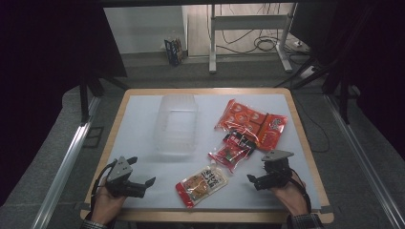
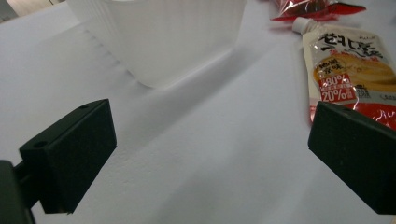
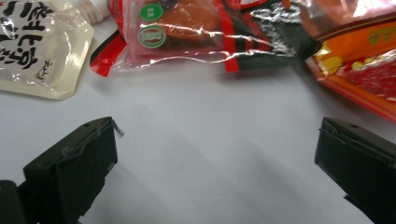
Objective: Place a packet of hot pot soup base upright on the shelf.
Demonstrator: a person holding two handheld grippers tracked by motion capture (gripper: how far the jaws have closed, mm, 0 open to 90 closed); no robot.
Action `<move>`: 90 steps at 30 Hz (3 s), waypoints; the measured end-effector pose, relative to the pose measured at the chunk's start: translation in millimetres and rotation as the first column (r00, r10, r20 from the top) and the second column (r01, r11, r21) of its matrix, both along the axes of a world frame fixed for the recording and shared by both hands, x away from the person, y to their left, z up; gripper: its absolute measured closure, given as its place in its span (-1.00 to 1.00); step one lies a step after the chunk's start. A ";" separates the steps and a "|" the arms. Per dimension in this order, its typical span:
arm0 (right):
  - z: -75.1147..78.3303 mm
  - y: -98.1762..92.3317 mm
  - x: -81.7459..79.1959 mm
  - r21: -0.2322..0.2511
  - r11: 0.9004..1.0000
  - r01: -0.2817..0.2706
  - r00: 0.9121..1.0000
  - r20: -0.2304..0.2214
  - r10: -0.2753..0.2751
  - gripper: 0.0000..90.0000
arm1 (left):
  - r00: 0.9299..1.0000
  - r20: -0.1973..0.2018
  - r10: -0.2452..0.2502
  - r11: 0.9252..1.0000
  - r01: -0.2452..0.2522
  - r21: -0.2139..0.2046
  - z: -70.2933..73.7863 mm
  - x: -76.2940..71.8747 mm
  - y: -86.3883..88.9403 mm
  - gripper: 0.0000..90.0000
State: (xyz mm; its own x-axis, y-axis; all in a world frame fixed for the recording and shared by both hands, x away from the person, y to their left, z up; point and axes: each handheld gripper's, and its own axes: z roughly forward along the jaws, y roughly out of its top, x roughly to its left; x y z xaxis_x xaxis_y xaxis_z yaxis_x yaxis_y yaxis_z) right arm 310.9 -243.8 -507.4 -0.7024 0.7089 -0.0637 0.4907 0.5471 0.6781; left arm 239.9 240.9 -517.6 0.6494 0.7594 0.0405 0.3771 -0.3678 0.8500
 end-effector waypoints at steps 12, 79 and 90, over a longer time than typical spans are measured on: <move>-3.1 0.6 1.6 0.005 1.000 0.006 1.000 -0.008 -0.006 -0.97 | 1.000 0.001 -0.027 0.999 0.026 0.040 -3.6 -0.1 -7.1 -0.99; 10.6 39.7 193.9 -0.027 0.968 0.249 0.968 0.031 -0.248 0.93 | 0.999 -0.005 -0.035 0.998 0.035 0.050 -4.1 -0.2 -10.3 -0.99; 7.3 46.3 238.5 -0.023 0.951 0.309 0.950 0.056 -0.308 0.93 | 0.999 -0.008 -0.036 0.998 0.037 0.050 -4.4 0.0 -10.3 -0.98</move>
